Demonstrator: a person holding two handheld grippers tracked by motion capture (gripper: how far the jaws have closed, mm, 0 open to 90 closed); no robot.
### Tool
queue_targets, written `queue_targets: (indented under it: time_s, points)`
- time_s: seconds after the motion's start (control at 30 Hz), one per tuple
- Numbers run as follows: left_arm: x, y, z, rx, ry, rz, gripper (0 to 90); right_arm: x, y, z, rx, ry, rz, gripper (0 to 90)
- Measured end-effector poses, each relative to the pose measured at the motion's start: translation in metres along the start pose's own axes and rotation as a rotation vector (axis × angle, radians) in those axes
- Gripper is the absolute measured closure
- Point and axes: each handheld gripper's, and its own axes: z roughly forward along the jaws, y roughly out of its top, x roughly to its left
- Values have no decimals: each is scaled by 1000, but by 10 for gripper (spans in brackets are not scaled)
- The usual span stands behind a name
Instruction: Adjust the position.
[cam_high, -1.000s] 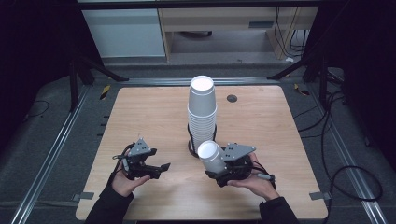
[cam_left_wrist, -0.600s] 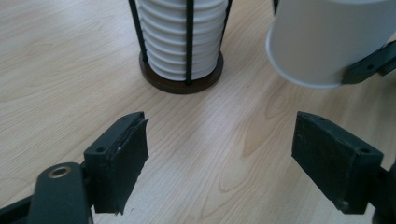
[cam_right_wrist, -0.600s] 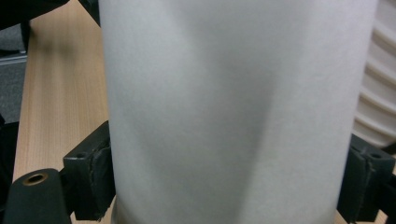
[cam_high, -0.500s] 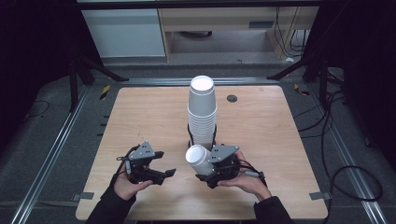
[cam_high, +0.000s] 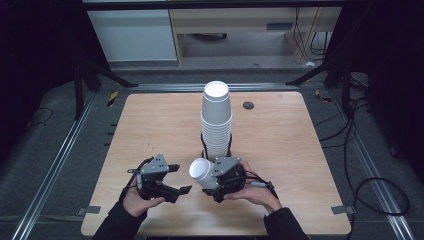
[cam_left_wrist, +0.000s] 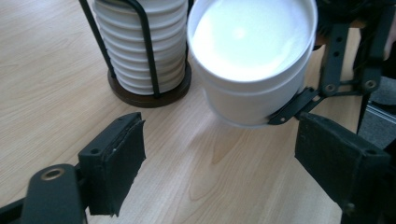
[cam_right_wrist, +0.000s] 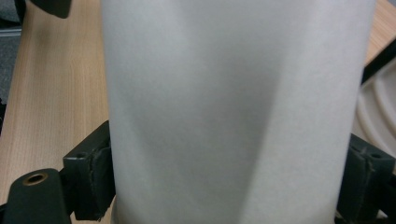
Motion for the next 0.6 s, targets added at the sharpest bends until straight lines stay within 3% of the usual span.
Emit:
queue_targets:
  time_s: [0.6]
  points:
    - [-3,0,10,40,-33,7,136,16,14,28,58,50,-101,125]
